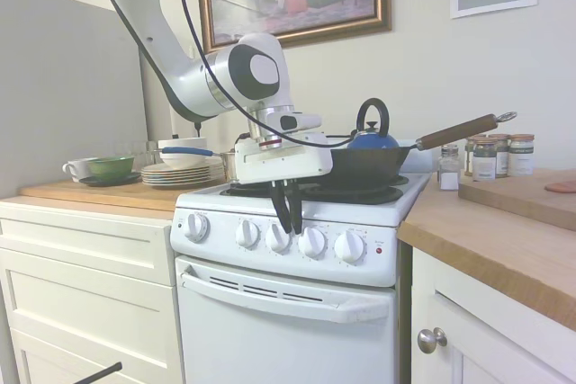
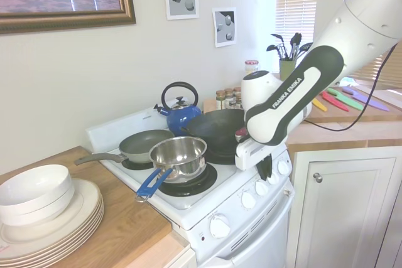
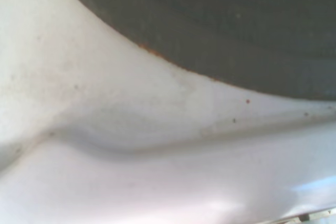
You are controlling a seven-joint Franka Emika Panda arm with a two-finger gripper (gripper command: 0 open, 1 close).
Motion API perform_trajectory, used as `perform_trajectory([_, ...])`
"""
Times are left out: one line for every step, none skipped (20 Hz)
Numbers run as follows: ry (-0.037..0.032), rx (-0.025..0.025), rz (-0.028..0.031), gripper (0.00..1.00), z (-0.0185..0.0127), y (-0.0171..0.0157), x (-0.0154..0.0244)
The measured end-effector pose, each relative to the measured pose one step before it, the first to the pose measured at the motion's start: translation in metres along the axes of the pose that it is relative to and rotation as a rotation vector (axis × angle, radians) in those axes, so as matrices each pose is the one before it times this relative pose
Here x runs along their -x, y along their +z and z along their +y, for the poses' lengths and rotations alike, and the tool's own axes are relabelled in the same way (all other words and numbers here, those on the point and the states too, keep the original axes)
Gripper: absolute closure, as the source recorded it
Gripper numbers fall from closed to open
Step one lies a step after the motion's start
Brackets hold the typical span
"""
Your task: Turn on the stove on the top left
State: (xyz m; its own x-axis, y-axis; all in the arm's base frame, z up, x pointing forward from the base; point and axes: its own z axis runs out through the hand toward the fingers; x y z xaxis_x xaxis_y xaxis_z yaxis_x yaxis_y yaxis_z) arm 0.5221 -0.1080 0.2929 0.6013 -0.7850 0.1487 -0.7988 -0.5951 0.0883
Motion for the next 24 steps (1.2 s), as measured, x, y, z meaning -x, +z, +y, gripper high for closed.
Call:
perform_trajectory([0.00066,-0.0021,0.00162,1.0,0.00136,-0.0014,0.0011])
perform_trajectory([0.00035,-0.00099,0.00098,1.0,0.00174,-0.00133,0.00112])
perform_trajectory([0.00033,-0.00047,0.00117,1.0,0.0018,-0.00127,0.0007])
perform_trajectory([0.00025,-0.00018,0.00052,1.0,0.0019,-0.00065,0.00091])
perform_trajectory([-0.00069,-0.00005,0.0001,1.0,0.00151,0.00027,0.00125])
perform_trajectory([-0.0019,0.00121,0.00024,1.0,0.00099,0.0009,0.00144])
perform_trajectory([-0.00186,0.00126,0.00115,1.0,0.00035,0.00088,0.00104])
perform_trajectory([-0.00143,0.00034,0.00084,1.0,0.0,0.00109,0.00143])
perform_trajectory([-0.00064,0.00062,-0.0007,1.0,-0.00028,0.00107,0.0018])
perform_trajectory([-0.00018,0.00006,-0.00025,1.0,-0.00041,0.0004,0.0012])
perform_trajectory([-0.00042,-0.00081,0.00054,1.0,-0.00074,-0.00032,0.00078])
perform_trajectory([-0.00018,-0.00114,0.00086,1.0,-0.00091,-0.0006,0.00068])
perform_trajectory([0.00021,-0.00135,0.00109,1.0,-0.00066,-0.0008,0.00045])
perform_trajectory([0.00008,-0.00194,0.00159,1.0,-0.00068,-0.00131,0.00038])
perform_trajectory([0.00015,-0.00188,0.00147,1.0,-0.00052,-0.00122,0.00025])
perform_trajectory([-0.00012,-0.00138,0.00107,1.0,-0.00046,-0.00089,0.00026])
perform_trajectory([-0.00055,-0.00108,0.00085,1.0,-0.00043,-0.00071,0.00026])
perform_trajectory([-0.00056,-0.00051,0.00038,1.0,-0.00029,-0.00033,0.0002])
perform_trajectory([-0.00059,-0.00017,0.00009,1.0,-0.00024,-0.0001,0.0002])
perform_trajectory([-0.00112,-0.0004,-0.00011,1.0,-0.00054,-0.00012,0.00047])
perform_trajectory([-0.00216,-0.00053,0.00001,1.0,-0.00089,-0.00019,0.00078])
perform_trajectory([-0.00256,-0.00061,0.00017,1.0,-0.00116,-0.00028,0.00102])
perform_trajectory([-0.00261,-0.0008,0.00035,1.0,-0.00152,-0.00041,0.00133])
perform_trajectory([-0.00232,-0.00083,0.00036,1.0,-0.00164,-0.00044,0.00144])
